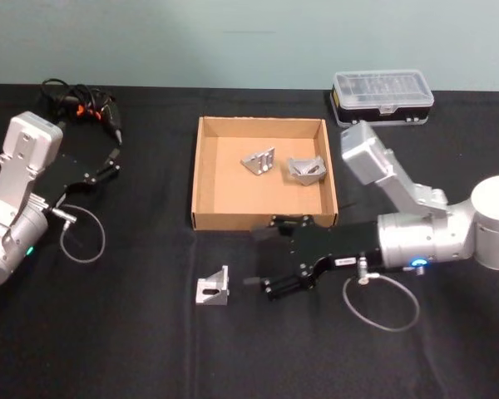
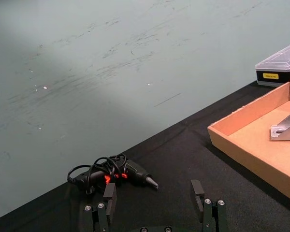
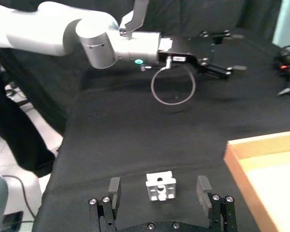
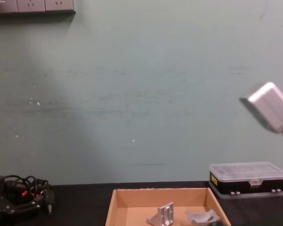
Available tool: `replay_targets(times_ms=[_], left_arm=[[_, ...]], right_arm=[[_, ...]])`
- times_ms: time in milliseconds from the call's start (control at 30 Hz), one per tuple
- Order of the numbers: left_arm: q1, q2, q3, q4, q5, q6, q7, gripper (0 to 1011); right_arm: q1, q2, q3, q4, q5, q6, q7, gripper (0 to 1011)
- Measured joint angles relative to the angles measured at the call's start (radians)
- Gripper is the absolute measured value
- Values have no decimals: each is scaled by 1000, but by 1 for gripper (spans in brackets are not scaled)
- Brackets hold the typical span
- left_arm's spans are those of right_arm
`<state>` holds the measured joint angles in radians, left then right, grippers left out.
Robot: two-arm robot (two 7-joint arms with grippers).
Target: Use one hand to pick up the angle iron from the table and place it into the box.
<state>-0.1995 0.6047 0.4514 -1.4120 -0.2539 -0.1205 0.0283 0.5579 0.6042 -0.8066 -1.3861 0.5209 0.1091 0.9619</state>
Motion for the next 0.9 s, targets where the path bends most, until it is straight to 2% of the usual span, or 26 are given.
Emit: replay_targets(times_ms=[367,667,900], left_arm=[[0,0,0,0,0,0,0,1000],[0,0,0,0,0,0,0,1000],[0,0,0,0,0,0,0,1000]], right_arm=[[25,-63,-61,41,-52,3,-17,1002],[29,-110,-79,75,-92,14,-69,1000],[30,-139,-85,90,-130,44,-113,1000]])
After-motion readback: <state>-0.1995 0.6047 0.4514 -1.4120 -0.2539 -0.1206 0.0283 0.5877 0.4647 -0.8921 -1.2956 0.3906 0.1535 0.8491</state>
